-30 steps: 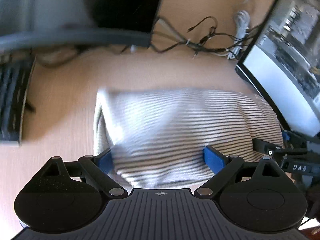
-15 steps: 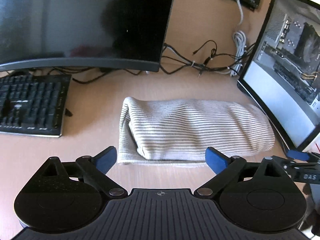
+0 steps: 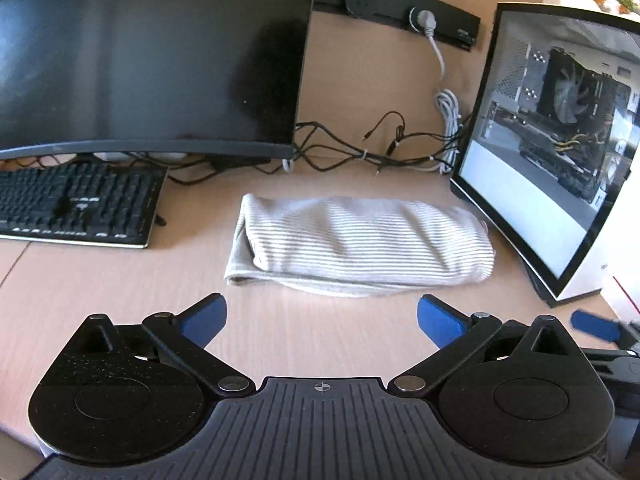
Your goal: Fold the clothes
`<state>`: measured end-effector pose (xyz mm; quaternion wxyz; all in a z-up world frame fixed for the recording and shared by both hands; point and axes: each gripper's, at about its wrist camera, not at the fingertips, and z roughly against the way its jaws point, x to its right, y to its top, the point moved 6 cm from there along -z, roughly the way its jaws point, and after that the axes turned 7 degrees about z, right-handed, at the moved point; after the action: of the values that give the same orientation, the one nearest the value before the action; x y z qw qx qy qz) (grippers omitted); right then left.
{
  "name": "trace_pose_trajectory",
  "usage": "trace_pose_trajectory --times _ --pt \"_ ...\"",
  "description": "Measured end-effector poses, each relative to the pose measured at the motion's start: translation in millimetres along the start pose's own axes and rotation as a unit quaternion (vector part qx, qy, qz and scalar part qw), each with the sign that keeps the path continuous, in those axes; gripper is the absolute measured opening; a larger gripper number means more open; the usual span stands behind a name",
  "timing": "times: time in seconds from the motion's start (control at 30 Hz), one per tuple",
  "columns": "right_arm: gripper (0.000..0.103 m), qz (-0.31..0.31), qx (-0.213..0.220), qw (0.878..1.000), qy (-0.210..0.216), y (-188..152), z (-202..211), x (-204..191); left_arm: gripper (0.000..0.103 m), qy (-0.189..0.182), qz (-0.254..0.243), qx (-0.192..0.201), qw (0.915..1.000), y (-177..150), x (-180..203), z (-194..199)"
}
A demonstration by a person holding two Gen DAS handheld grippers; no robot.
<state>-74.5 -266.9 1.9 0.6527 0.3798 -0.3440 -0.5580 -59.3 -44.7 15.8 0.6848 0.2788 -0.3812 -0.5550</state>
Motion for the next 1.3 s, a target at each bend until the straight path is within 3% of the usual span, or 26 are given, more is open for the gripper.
trace_pose_trajectory --times 0.23,0.33,0.47,0.6,1.3 --pt "0.103 0.0 0.012 0.999 0.035 -12 30 0 0.103 0.035 -0.032 0.014 0.9988 -31 22 46" --pt "0.103 0.019 0.018 0.999 0.044 -13 42 -7 0.103 0.055 -0.021 0.019 0.9981 -41 20 64" --pt "0.103 0.046 0.03 0.997 0.049 -13 56 -15 0.103 0.058 0.009 0.014 0.9982 -51 14 79" --pt "0.103 0.052 0.037 0.997 0.048 -13 66 -14 0.103 0.059 0.009 0.026 0.9979 -54 20 91" --pt "0.103 0.017 0.043 0.998 0.032 -12 73 13 0.103 0.044 -0.025 0.025 0.9984 -54 49 89"
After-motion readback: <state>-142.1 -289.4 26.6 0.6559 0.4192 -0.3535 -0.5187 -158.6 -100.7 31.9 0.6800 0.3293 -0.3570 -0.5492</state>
